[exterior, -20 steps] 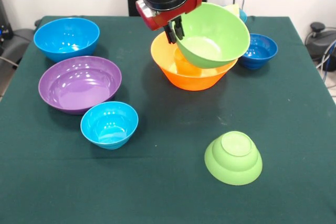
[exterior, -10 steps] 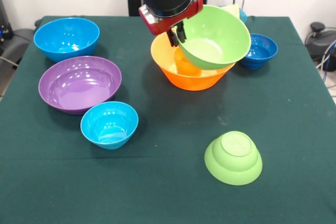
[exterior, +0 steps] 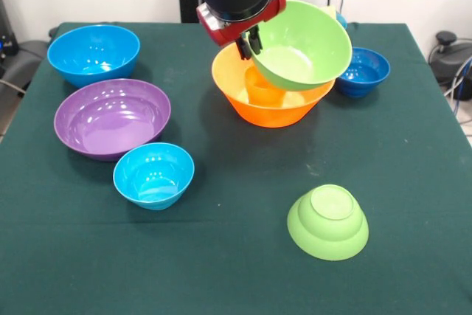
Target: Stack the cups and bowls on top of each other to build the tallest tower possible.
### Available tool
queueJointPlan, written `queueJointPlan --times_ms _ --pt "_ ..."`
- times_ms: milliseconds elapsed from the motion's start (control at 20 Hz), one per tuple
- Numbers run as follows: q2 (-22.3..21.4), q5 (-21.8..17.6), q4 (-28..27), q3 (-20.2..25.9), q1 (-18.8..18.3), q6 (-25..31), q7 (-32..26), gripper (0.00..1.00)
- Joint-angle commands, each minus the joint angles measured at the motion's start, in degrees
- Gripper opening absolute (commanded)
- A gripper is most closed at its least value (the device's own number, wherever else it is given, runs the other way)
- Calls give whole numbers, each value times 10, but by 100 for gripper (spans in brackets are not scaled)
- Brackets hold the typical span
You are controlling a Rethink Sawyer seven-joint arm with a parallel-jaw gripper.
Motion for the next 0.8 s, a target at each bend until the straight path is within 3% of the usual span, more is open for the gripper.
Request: queueJointPlan --times_ms 50,800 --pt "9 -18 -6 10 12 62 -33 0" --pt "6 -44 -17 5 16 42 -35 0"
